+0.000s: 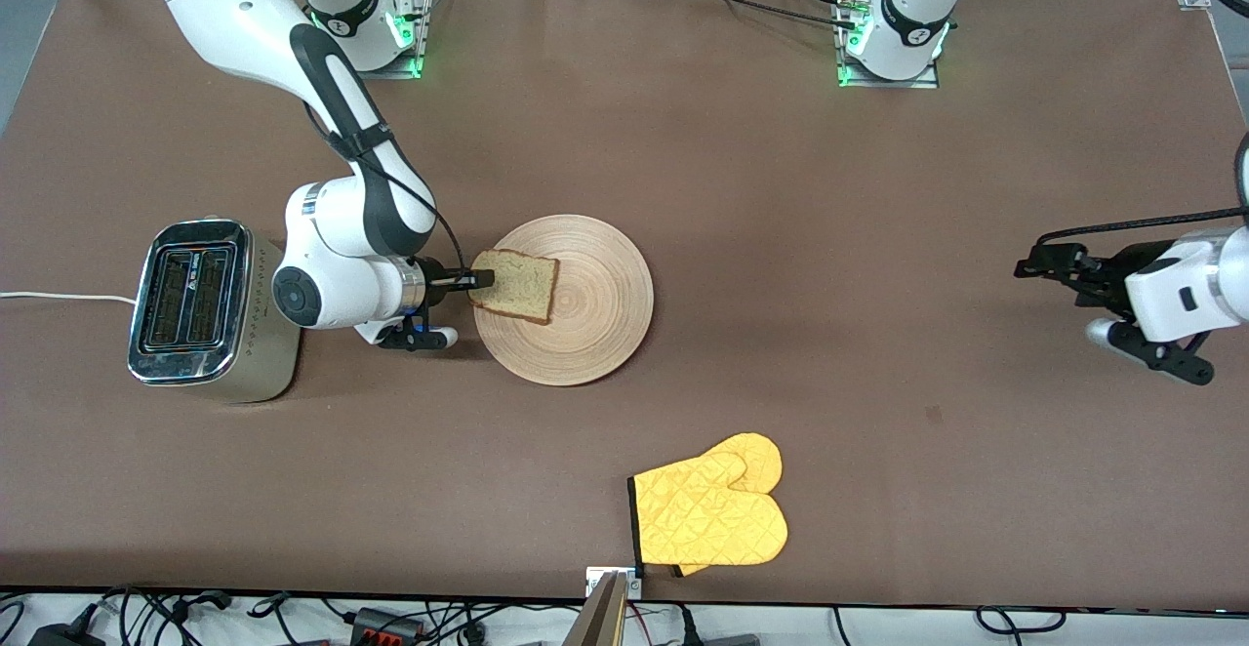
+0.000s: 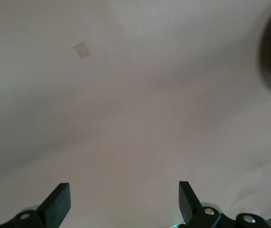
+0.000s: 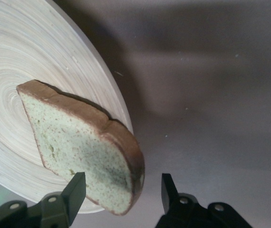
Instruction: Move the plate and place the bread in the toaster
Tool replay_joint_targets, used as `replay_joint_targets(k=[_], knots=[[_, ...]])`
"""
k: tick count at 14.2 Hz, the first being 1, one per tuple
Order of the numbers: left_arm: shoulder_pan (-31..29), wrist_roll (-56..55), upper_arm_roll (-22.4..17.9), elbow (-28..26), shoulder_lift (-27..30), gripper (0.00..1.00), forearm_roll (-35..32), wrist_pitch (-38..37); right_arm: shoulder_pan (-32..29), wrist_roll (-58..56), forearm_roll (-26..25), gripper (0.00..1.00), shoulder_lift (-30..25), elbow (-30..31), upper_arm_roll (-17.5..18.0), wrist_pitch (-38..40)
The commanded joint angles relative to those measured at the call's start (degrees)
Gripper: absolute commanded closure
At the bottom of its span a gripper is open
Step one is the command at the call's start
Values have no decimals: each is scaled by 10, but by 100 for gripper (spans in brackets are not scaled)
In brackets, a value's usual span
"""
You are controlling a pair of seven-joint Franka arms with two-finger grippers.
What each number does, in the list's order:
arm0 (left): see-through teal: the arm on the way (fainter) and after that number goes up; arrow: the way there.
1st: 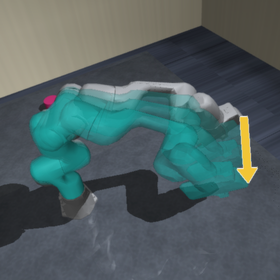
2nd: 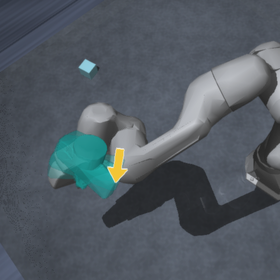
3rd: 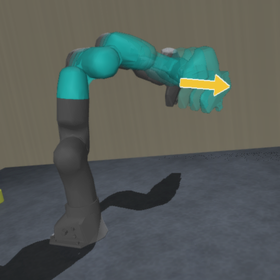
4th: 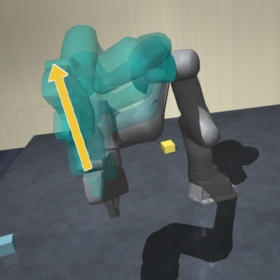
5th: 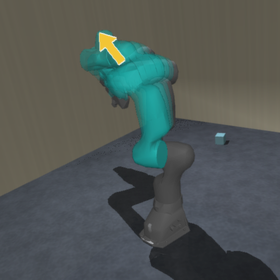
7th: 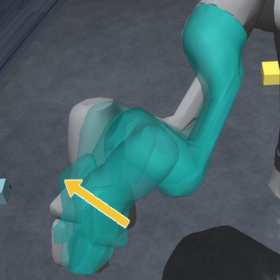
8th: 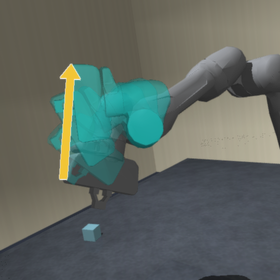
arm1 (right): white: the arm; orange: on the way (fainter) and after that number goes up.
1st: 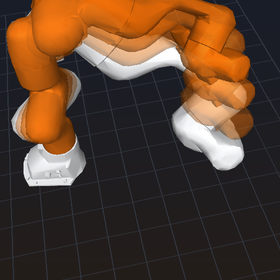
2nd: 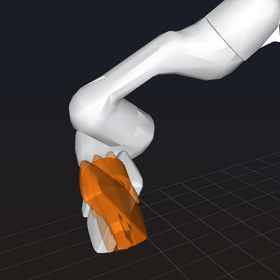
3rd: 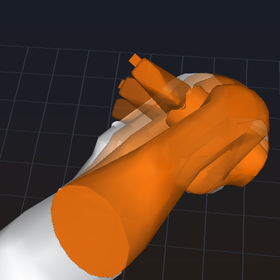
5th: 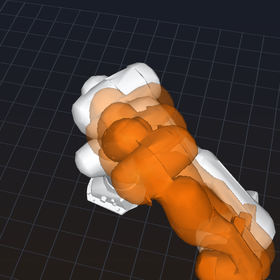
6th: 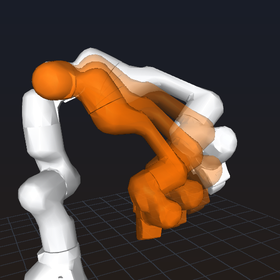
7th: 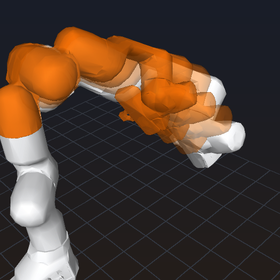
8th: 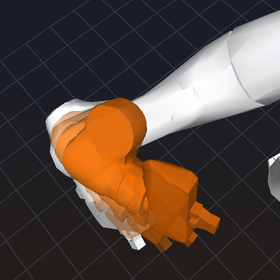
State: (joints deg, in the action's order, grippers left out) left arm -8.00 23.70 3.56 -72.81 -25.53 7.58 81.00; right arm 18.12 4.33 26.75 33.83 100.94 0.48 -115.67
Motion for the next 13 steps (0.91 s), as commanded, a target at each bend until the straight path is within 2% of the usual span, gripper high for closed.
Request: replay_joint_targets(k=[1,3,4,6,7,8,10,11,12,13], knots=[[-1,-4,7,44,7,0,-49,-50,5,14,9,32,0,-1,-4,2],[26,-11,14,68,8,0,-113,-59,1,26,9,35,0,-1,-4,3],[43,-26,13,70,7,0,-121,-59,1,29,9,36,0,-1,-5,3],[38,-133,11,62,34,0,-106,-61,1,30,9,41,0,-1,-5,3],[41,-189,9,41,47,0,-93,-59,1,30,9,44,0,-1,-6,3],[44,-237,10,-11,87,0,-93,-38,-2,30,9,49,0,-1,-6,3],[39,-247,10,-163,177,0,-88,75,-3,29,9,55,0,-1,-6,3],[38,-246,9,-221,214,0,-85,114,-3,29,9,59,0,-1,-6,3],[39,-247,10,-251,237,0,-86,132,-4,30,9,62,0,-1,-7,7],[39,-250,10,-258,247,0,-85,134,-4,36,9,68,0,-2,-7,11]])
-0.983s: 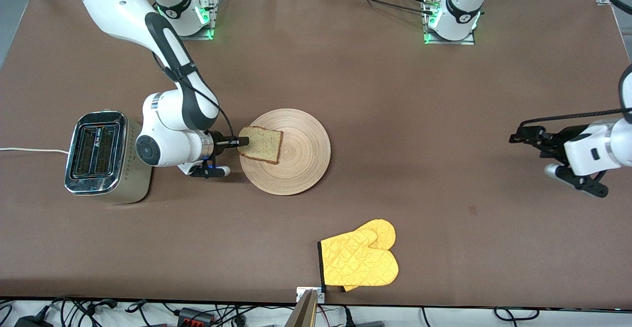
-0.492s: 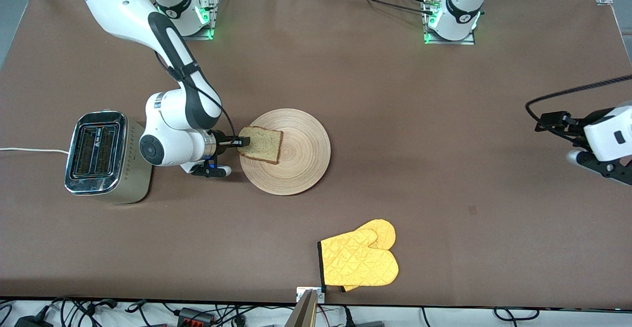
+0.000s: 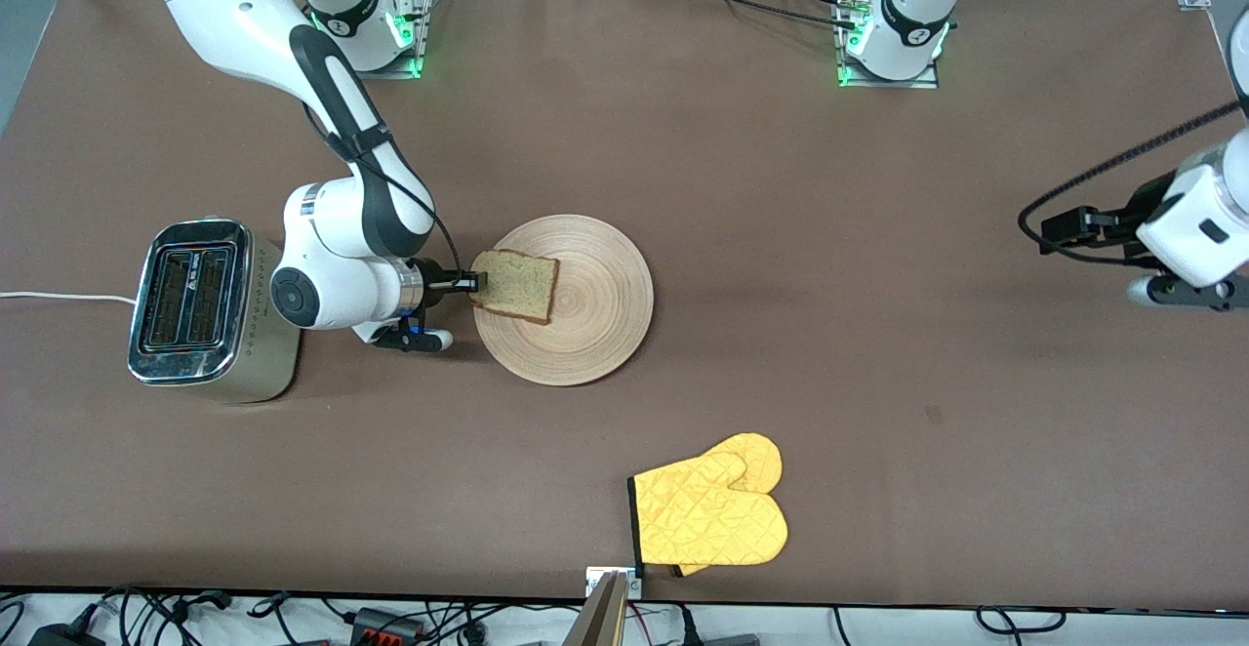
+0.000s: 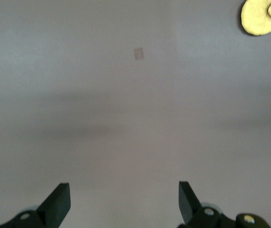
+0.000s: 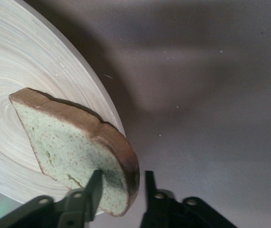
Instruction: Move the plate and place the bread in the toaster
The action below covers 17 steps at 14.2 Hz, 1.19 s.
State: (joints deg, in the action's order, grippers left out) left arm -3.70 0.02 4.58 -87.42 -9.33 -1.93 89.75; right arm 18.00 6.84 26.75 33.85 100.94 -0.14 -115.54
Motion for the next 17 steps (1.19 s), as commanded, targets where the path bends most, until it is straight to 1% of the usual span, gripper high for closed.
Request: replay_joint_targets(k=[1,3,5,6,8,12,13,14,15,17], knots=[[-4,-18,0,-118,95,0,12,42,-2,12,8,73,0,-2,0,9],[-6,-35,0,-150,131,0,36,42,-2,12,8,79,0,-2,-1,9],[-8,-42,6,-151,131,0,36,51,-2,12,8,87,0,-3,-1,10],[-8,-43,11,-151,130,0,36,56,-3,12,8,92,0,-3,-1,9],[-9,-43,11,-151,126,0,36,67,-3,13,8,100,0,-2,-1,10],[-10,-43,9,-151,121,0,35,77,-8,12,8,100,-18,-5,-4,11],[-10,-43,9,-151,121,0,35,75,-6,19,-1,100,-28,-7,-10,15],[-11,-43,9,-151,121,0,35,75,-4,26,-11,100,-40,-14,-16,26],[-11,-43,9,-151,121,0,35,73,-6,26,-32,100,-50,-28,-24,46],[-11,-43,9,-150,121,0,35,74,-7,26,-62,100,-61,-71,-47,110]])
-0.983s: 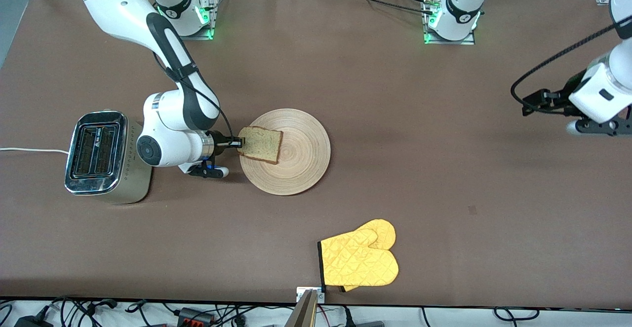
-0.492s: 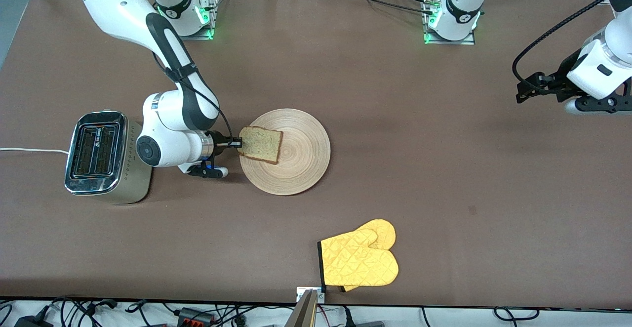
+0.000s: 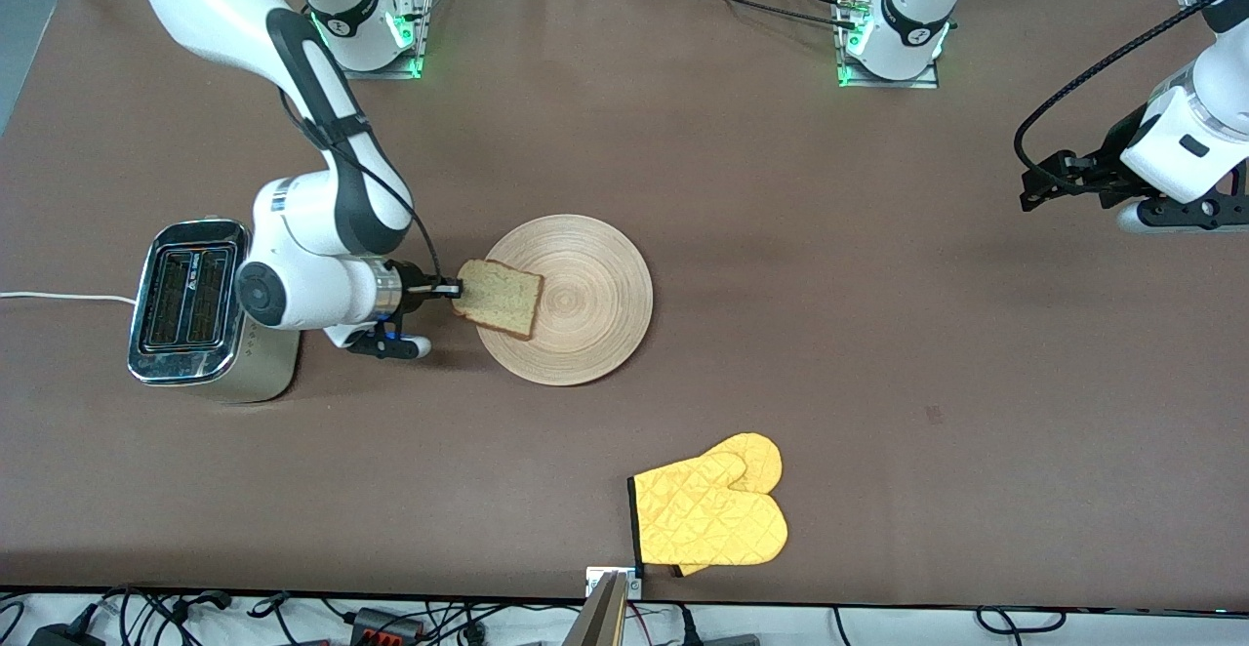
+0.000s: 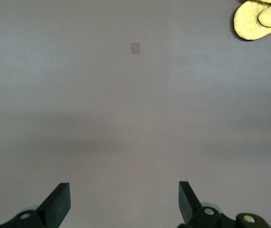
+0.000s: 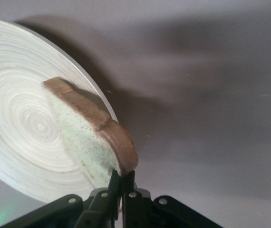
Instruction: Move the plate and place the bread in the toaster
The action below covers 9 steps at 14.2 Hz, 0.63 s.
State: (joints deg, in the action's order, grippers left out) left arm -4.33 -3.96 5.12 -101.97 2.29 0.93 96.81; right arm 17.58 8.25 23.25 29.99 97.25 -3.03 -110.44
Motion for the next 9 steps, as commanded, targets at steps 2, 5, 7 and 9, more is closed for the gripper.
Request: replay_joint_targets(k=[2,5,7,9], knots=[[-5,-3,4,-5,8,0,6,1,-2,12,-50,100,-29,-81,-55,122],[-5,-3,5,-6,10,0,6,0,-4,-2,-100,100,-38,-144,-113,209],[-5,-1,5,-9,11,0,7,2,-4,-59,-148,100,-41,-180,-142,257],[-4,8,7,-7,12,0,7,-8,-4,-101,-204,100,-41,-217,-159,291]])
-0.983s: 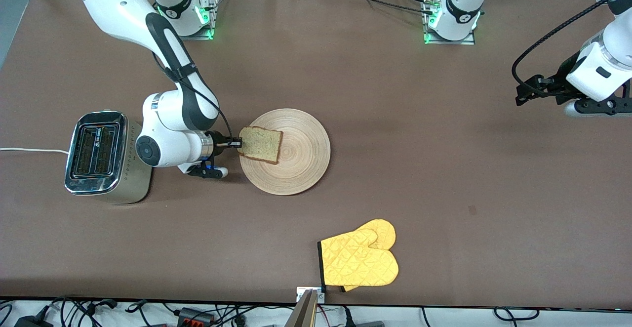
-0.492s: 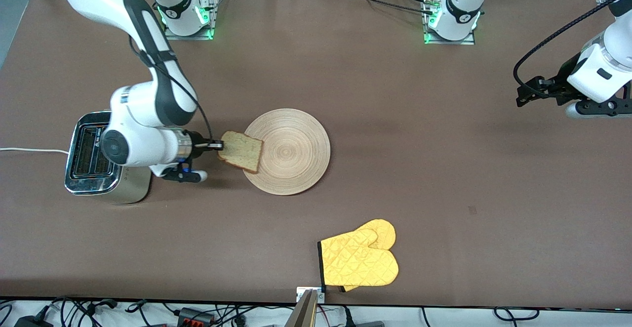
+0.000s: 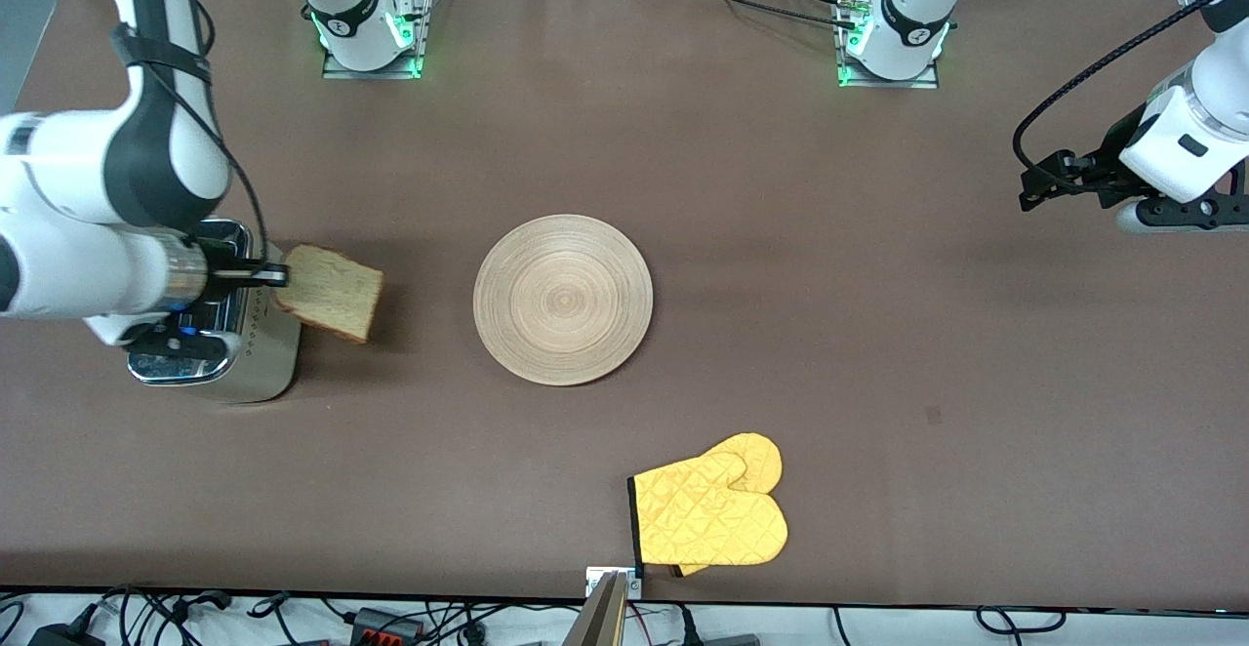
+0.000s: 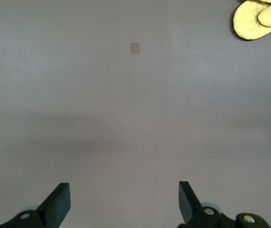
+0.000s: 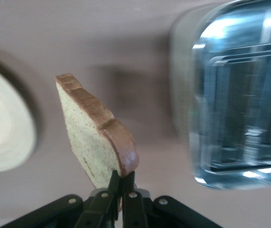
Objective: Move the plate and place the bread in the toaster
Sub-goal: 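Carry the bread with the right gripper over the toaster slot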
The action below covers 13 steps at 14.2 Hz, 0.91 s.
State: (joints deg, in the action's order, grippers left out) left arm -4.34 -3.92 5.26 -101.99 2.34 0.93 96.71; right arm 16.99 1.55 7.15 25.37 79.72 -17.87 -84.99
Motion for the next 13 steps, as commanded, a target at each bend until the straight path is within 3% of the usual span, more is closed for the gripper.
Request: replay_joint_targets(k=[1,6,13], knots=[[-2,8,8,-3,11,0,7,-15,2,-63,-75,100,5,-54,-19,46],[-1,6,13,-3,11,0,7,-20,3,-112,-193,100,5,-56,-40,48],[1,5,18,1,10,0,6,-19,6,-105,-256,100,21,-54,-40,23]])
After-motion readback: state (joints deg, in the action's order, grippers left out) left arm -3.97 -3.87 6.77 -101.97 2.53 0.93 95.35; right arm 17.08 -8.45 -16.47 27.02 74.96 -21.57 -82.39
